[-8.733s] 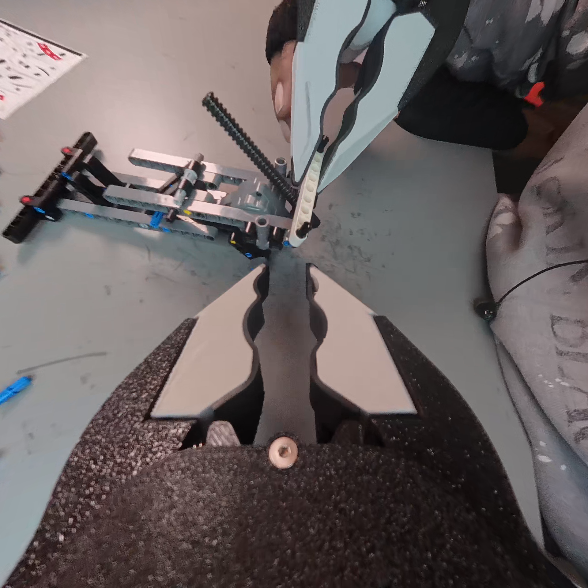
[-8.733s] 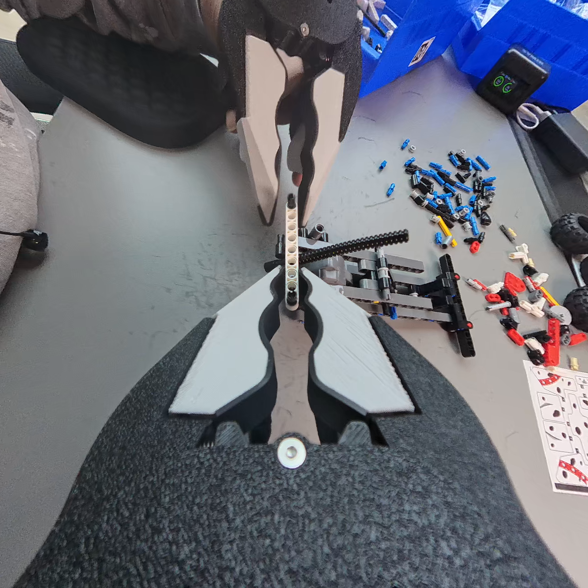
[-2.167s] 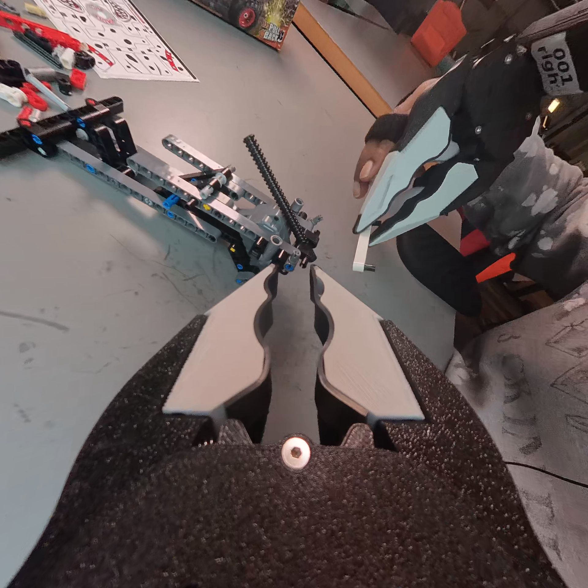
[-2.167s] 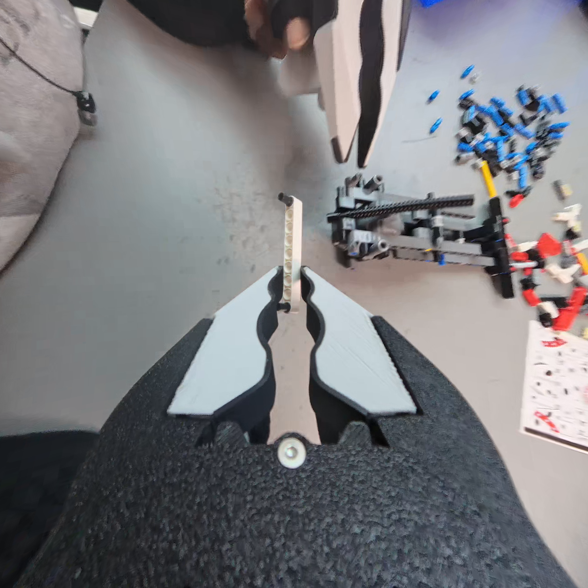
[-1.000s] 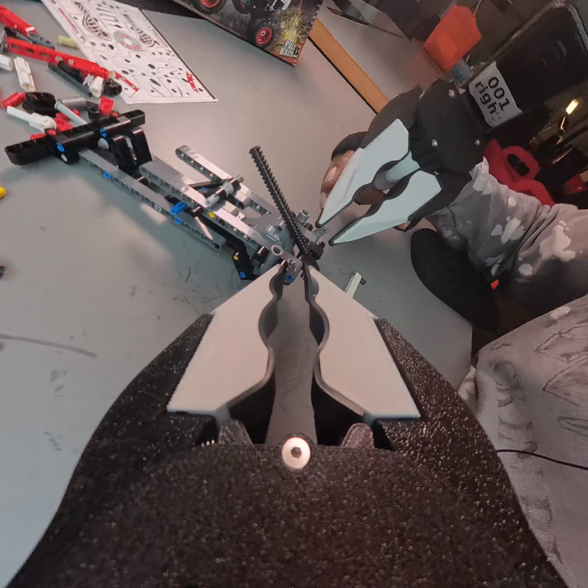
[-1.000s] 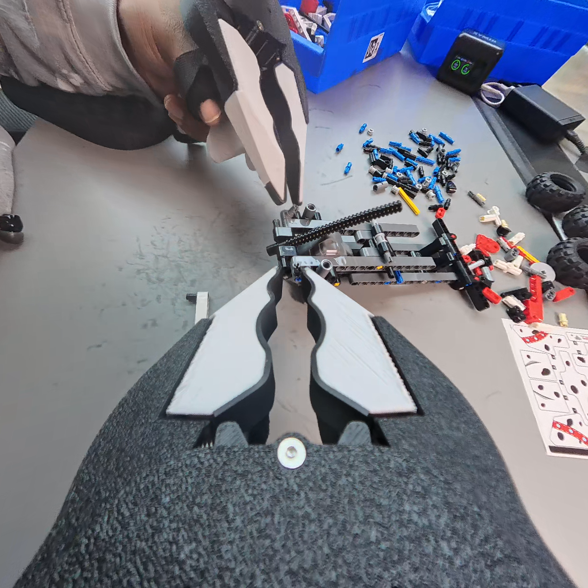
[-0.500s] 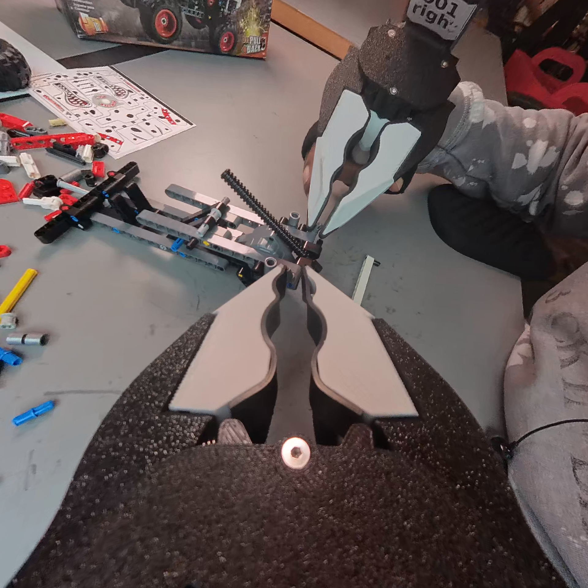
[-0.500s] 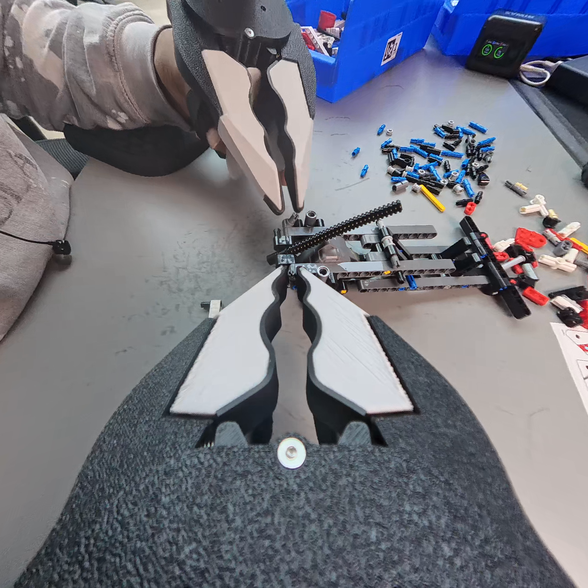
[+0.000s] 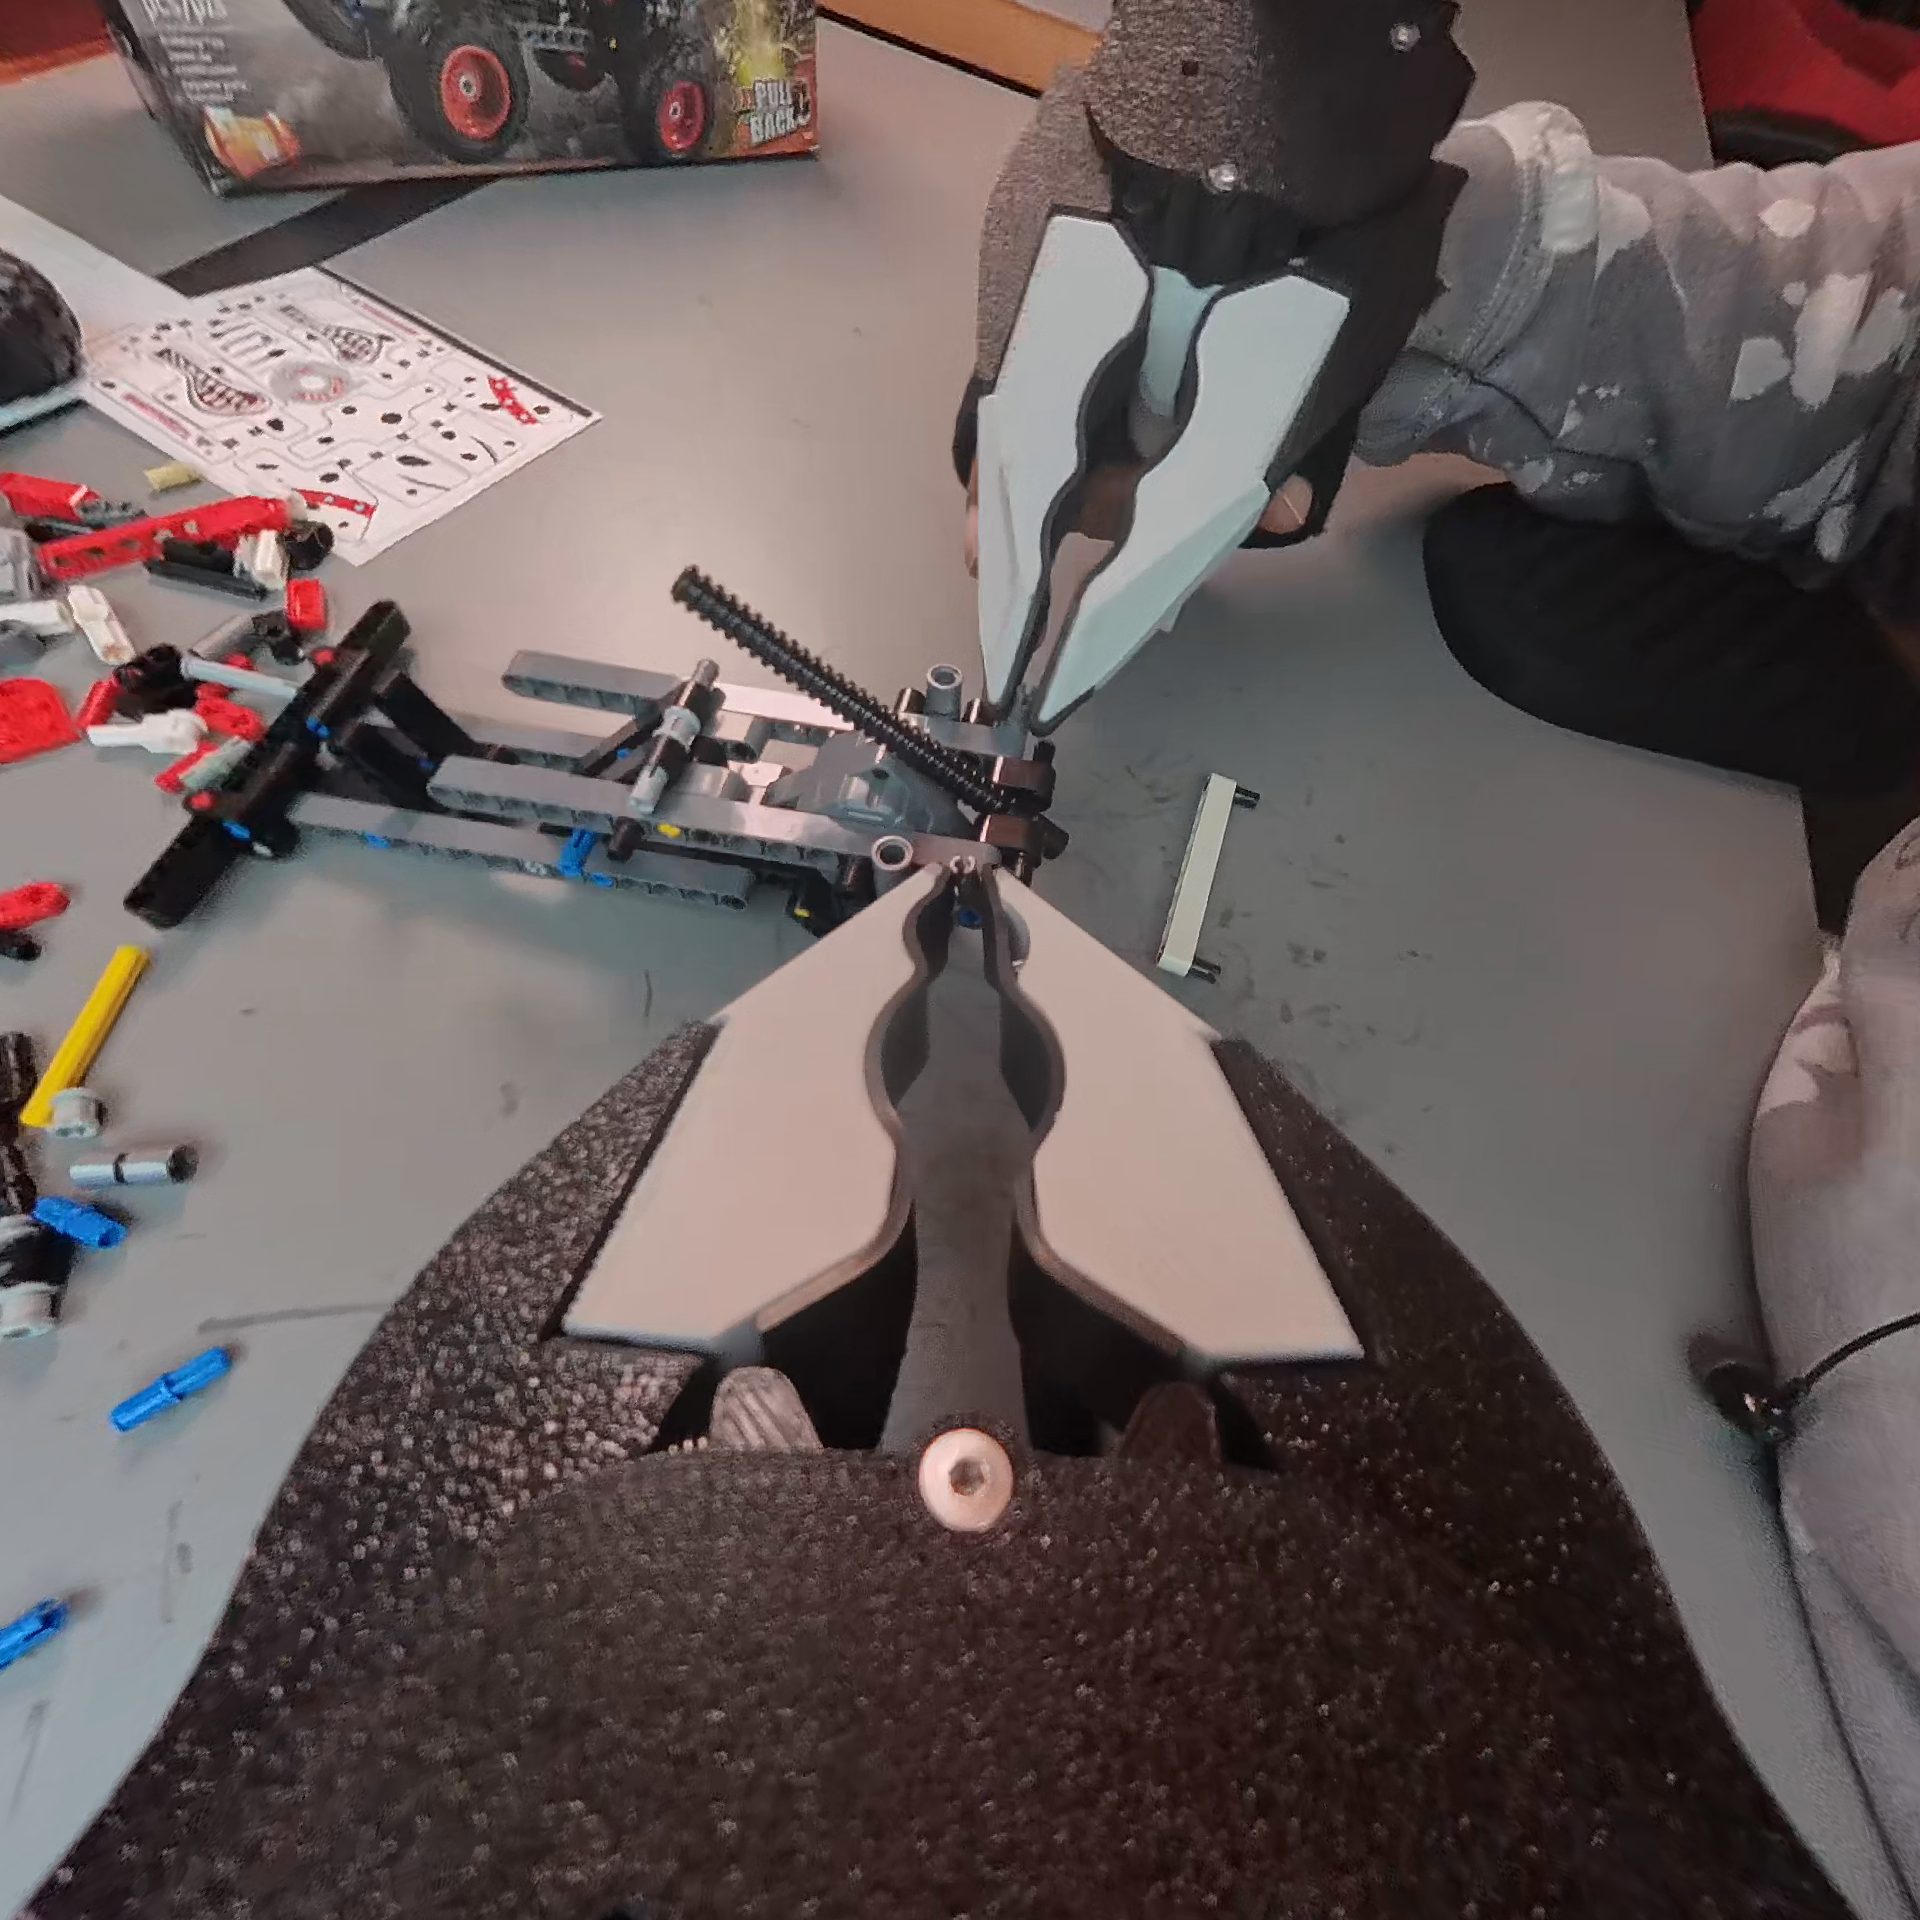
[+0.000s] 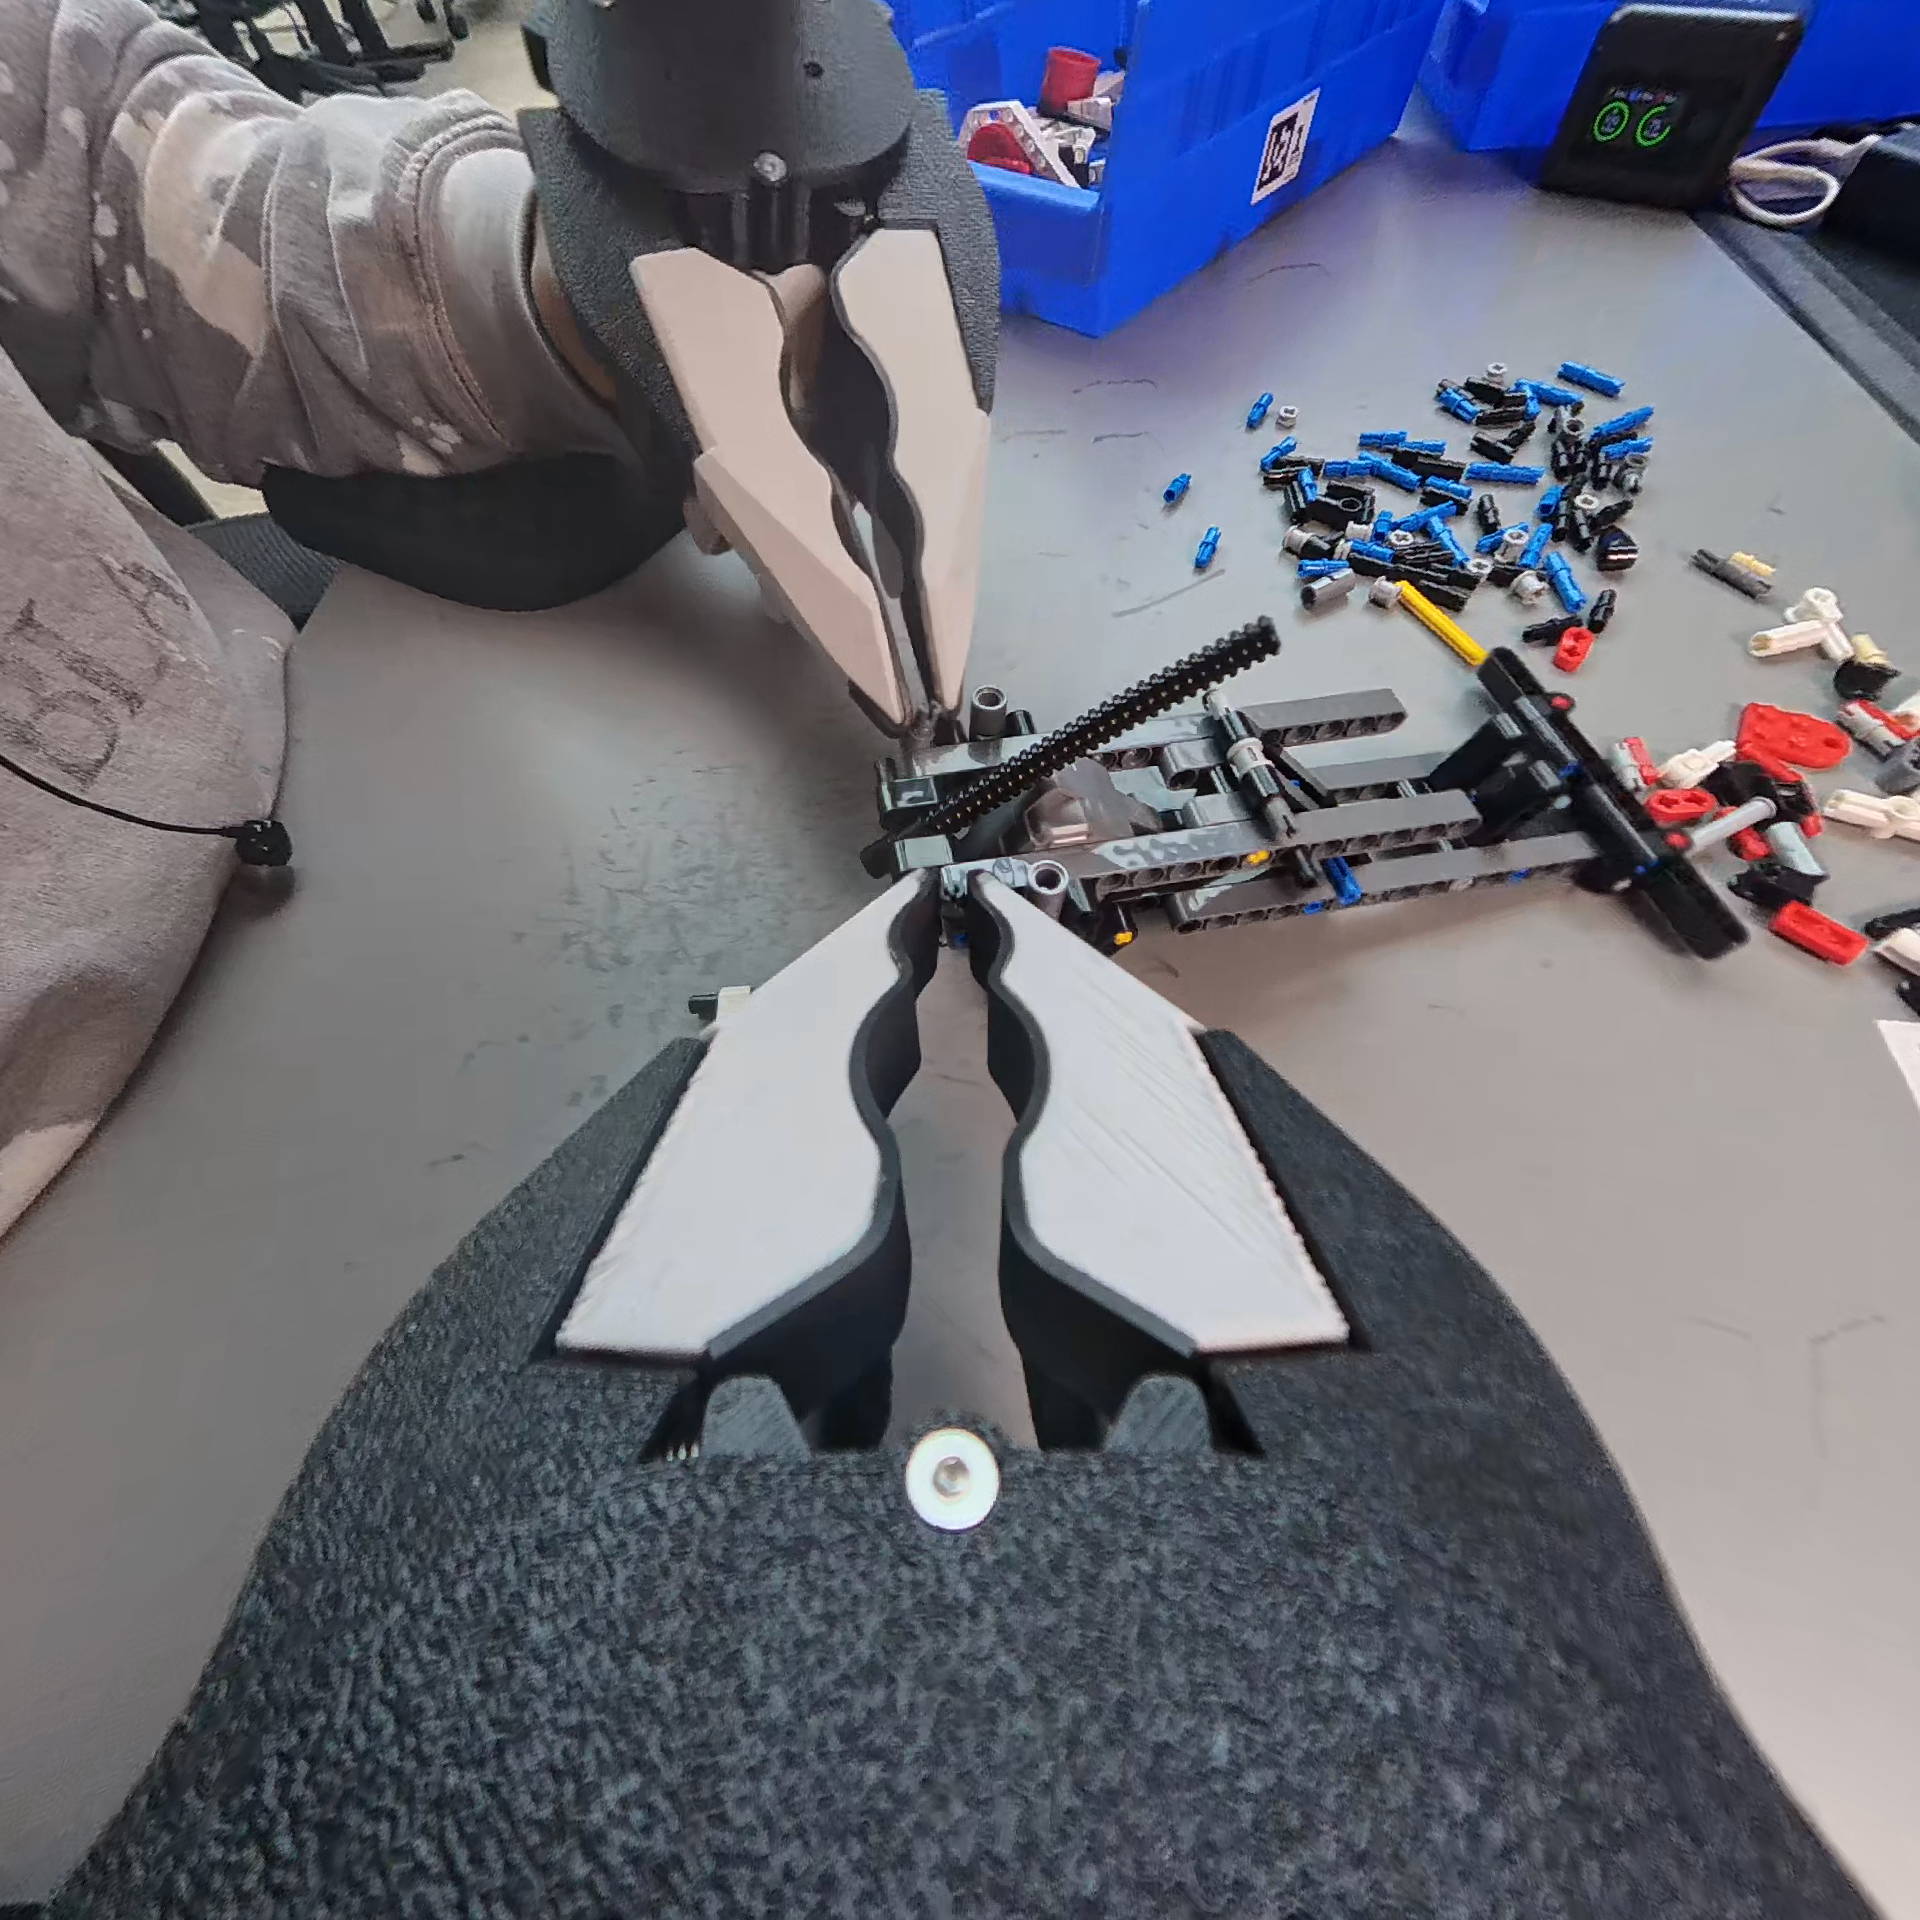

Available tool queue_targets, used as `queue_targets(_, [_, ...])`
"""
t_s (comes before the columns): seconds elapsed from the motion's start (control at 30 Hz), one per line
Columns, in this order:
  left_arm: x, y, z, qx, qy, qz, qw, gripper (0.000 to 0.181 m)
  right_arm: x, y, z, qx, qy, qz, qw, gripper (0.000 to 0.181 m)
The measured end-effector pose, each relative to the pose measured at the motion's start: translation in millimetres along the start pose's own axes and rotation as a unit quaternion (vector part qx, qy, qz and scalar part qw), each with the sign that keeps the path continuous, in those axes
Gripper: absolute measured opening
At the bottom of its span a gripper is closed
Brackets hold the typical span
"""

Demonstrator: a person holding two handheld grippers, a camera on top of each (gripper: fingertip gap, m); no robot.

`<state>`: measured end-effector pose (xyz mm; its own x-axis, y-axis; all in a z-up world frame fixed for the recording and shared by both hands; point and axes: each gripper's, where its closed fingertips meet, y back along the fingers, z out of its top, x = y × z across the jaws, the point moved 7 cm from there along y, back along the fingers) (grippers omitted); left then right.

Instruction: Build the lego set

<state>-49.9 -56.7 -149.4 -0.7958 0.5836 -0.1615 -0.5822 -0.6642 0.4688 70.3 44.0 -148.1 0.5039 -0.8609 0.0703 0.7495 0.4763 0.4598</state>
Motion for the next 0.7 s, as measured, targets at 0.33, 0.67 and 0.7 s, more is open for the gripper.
queue_targets(0.33, [-9.1, 1.5, -2.8, -0.013, -0.061, 0.005, 0.998, 0.004, 5.2, 0.8, -0.4, 0.003, -0.001, 0.0, 1.0, 0.004])
queue_targets(0.67, [-10.2, 5.3, -2.7, -0.018, -0.044, -0.002, 0.999, 0.007, 25.5, 23.4, 13.2, 0.039, 0.054, -0.006, 0.998, 0.008])
queue_targets(0.7, [-9.8, 6.9, -2.5, -0.022, -0.042, -0.002, 0.999, 0.008, 34.4, 25.4, 10.5, 0.069, 0.064, 0.008, 0.996, 0.008])
